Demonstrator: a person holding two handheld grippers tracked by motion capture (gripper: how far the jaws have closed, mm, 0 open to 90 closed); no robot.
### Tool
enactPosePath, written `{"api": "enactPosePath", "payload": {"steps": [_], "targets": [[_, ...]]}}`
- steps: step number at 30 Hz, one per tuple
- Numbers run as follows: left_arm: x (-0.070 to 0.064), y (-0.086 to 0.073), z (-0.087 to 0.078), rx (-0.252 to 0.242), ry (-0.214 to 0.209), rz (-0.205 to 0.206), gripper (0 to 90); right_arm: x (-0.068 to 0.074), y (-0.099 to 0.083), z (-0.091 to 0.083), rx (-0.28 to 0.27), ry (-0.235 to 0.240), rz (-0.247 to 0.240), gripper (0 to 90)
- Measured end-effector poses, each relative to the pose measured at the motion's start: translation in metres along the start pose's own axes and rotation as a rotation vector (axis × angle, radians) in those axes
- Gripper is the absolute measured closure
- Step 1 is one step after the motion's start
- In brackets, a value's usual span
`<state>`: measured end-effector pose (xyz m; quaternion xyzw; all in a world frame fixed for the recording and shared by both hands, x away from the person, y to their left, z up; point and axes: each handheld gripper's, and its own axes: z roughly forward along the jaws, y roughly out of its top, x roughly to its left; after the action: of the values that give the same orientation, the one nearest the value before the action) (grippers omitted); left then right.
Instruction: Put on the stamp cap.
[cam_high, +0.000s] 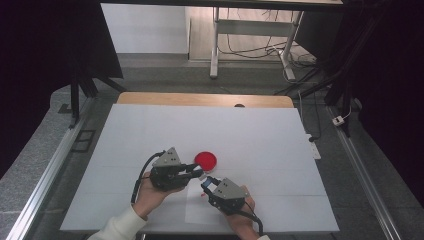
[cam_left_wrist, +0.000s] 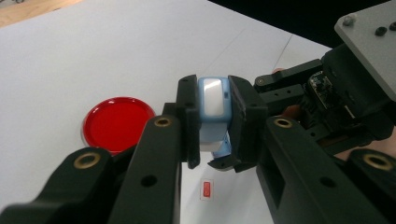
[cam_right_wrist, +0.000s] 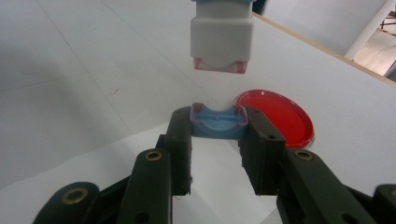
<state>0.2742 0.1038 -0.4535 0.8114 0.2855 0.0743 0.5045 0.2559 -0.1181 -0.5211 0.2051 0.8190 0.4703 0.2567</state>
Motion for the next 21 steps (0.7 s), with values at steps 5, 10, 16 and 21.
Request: {"api": "enactPosePath", "payload": {"steps": [5,10,16,21], "targets": [[-0.0012,-0.0004,0.0015,-0.001,-0.010,-0.010,75.1,-0.0005,0.0000,-0.0006,-0.002,-0.012,-0.003,64.7],[-0.0017,-0.0011,0.0035,0.002,-0.018,-0.016,75.1,-0.0006,0.0000,-0.0010,-0.004,-0.020,-0.003,64.7],[-0.0025,-0.0019,0.0057,-0.001,-0.025,-0.030,75.1,-0.0005,-0.0001,-0.0012,-0.004,-0.028,-0.005,64.8],[-0.0033,-0.0027,0.0074,-0.008,-0.031,-0.042,75.1,-0.0004,-0.0003,-0.0011,-0.010,-0.036,-0.002,64.8]]}}
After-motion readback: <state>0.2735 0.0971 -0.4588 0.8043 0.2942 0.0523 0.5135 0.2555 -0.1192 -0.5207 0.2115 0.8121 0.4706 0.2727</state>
